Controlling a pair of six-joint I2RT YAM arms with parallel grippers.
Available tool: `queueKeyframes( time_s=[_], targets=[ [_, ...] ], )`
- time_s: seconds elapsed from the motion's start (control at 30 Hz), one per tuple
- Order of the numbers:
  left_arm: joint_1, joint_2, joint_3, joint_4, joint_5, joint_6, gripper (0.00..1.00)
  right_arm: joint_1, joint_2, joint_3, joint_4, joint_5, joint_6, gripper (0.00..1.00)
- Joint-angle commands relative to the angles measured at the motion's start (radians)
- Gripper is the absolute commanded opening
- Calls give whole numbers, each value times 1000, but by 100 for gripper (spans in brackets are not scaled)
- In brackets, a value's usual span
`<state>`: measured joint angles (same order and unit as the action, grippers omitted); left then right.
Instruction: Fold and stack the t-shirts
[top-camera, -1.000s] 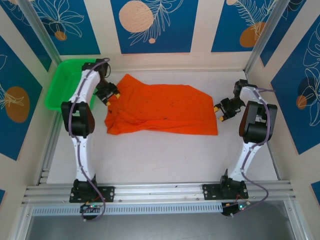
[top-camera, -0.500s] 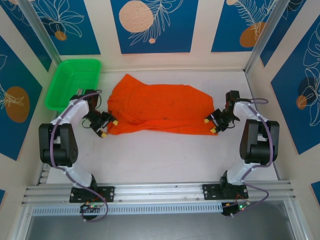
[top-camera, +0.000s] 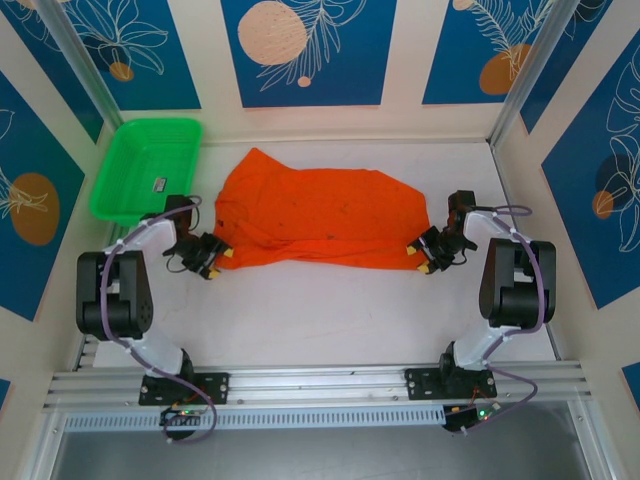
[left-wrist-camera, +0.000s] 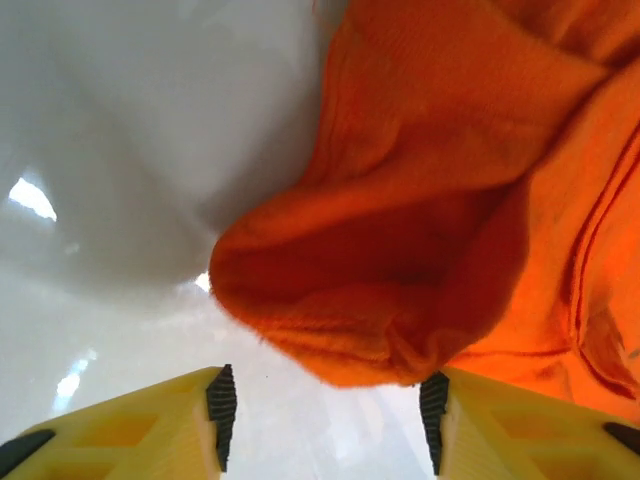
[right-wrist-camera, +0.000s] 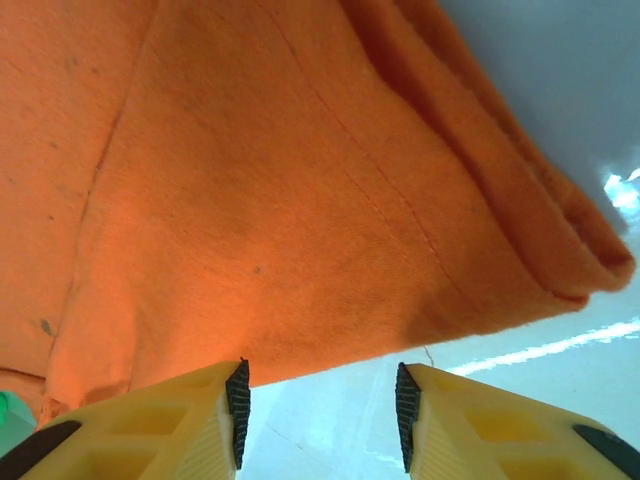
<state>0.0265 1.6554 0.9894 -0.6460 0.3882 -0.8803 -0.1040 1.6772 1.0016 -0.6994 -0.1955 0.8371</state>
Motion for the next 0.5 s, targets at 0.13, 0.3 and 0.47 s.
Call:
queueKeyframes(
  time_s=[0.13, 0.3, 0.47],
  targets=[
    [12, 44, 21, 52, -55, 37, 23, 1, 56, -3, 17, -2, 12, 43],
    [29, 44, 122, -109, -176, 122, 12, -18, 111, 26, -50, 48, 29, 42],
    [42, 96, 267, -341, -311, 207, 8, -49, 143, 46, -111, 85, 42, 42]
  ],
)
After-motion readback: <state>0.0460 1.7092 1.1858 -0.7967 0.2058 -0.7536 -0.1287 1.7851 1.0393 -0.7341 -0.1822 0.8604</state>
